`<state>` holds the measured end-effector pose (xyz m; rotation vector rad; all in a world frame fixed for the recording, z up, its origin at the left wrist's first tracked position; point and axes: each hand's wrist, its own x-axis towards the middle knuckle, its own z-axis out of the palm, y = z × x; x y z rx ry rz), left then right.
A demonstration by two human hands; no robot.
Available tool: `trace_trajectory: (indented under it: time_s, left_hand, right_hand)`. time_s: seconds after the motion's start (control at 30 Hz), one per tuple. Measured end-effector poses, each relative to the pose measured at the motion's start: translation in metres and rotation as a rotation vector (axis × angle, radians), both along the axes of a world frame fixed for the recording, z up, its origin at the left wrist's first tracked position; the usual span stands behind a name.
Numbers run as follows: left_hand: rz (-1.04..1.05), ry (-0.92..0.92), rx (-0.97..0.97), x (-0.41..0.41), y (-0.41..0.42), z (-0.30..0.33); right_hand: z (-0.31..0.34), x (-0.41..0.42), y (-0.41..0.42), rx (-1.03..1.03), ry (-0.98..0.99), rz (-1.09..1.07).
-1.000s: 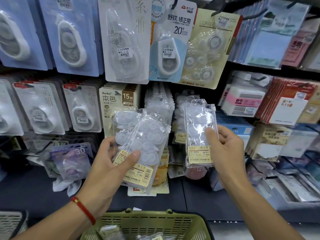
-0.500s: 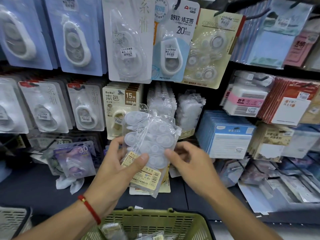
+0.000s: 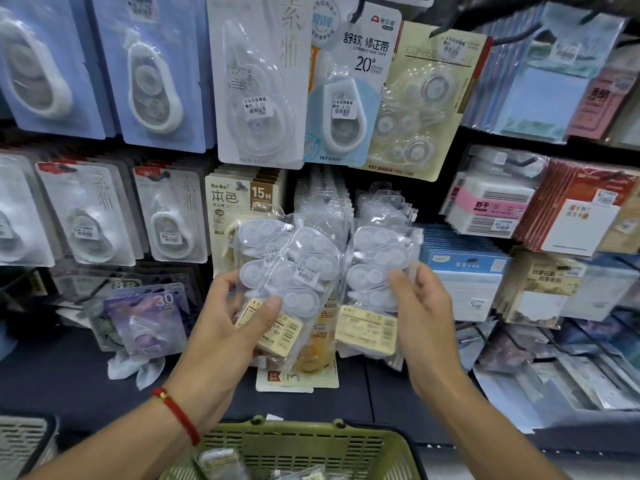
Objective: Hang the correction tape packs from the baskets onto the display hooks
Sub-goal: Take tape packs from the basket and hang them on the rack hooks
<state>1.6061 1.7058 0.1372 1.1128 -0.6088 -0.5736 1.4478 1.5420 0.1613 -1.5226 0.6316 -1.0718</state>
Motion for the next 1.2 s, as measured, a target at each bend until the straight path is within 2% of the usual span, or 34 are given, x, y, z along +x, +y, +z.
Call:
trace_trajectory:
  time_s: [0.27, 0.6, 0.73, 0.8, 0.87, 0.93, 1.1, 1.2]
  left_hand:
    - [0.026, -0.019, 0.017, 0.002, -0.001, -0.001]
    - [0.028, -0.023, 0.032, 0.002, 0.000, -0.001]
    - [0.033, -0.024, 0.038, 0.002, 0.000, -0.001]
    - [0.026, -0.025, 0.034, 0.000, 0.000, -0.001]
    - [0.015, -0.023, 0.028, -0.001, 0.000, 0.000]
    - [-0.004, -0.023, 0.016, -0.003, 0.000, 0.000]
    - [-0.054, -0.071, 0.012, -0.007, 0.001, -0.001]
    - [-0.093, -0.097, 0.014, -0.008, 0.001, -0.004]
  right_hand:
    - [0.011, -0.013, -0.026, -0.059, -0.007, -0.070]
    - [0.014, -0.020, -0.036, -0.025, -0.016, -0.036]
    - [0.011, -0.017, -0.037, -0.065, 0.060, -0.080]
    - [0.010, -0.019, -0.036, -0.154, 0.181, -0.156]
    - [0.010, -0.020, -0.033, -0.336, 0.336, -0.281]
    - [0.009, -0.018, -0.026, -0.461, 0.376, -0.314]
    - [0.001, -0.001, 0.003, -0.337, 0.427, 0.118]
    - [-0.007, 0.008, 0.017, -0.212, 0.353, 0.211]
